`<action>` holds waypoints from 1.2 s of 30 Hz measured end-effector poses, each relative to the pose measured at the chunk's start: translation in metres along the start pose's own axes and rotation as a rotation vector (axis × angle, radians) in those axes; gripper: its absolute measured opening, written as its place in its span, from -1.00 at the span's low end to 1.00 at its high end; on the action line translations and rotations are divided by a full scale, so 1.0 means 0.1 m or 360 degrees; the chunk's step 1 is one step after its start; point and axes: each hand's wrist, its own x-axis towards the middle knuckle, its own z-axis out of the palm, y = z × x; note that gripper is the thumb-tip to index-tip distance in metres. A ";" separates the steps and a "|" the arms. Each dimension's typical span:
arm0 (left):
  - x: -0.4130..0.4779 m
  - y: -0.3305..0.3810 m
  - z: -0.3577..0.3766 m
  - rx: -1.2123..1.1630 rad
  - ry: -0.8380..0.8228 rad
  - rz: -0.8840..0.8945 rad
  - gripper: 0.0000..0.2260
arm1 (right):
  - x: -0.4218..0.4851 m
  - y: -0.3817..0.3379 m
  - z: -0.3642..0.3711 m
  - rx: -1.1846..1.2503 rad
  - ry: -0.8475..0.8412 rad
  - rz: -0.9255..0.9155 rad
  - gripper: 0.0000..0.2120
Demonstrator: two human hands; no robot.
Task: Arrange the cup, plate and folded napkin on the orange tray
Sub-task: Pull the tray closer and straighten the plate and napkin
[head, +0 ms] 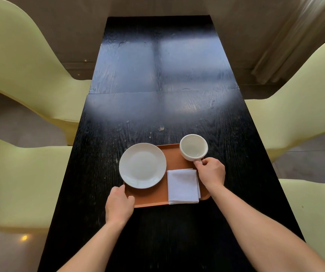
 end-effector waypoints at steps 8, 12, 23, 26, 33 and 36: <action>0.01 -0.01 0.01 -0.0008 0.0000 -0.0006 -0.97 | -0.03 -0.03 0.00 0.0071 0.0002 0.0032 -0.74; 0.01 -0.01 0.01 -0.0011 0.0003 -0.0006 -0.96 | -0.04 -0.01 0.01 0.0106 -0.0004 0.0036 -0.73; 0.07 -0.02 -0.02 -0.0207 -0.0009 -0.0242 -0.75 | -0.33 -0.03 -0.18 0.0300 0.0083 -0.0286 -0.85; 0.18 0.01 -0.08 -0.0370 0.0007 -0.0352 -0.41 | -0.51 -0.20 -0.02 0.0129 -0.0205 -0.0481 -0.79; 0.23 0.25 -0.18 -0.0549 -0.0028 -0.0120 -0.47 | -0.52 -0.76 0.38 0.0011 -0.0723 -0.0490 -0.73; 0.28 0.27 -0.17 -0.0637 -0.0051 -0.0135 -0.58 | -0.45 -0.82 0.45 -0.0080 -0.0772 -0.0468 -0.70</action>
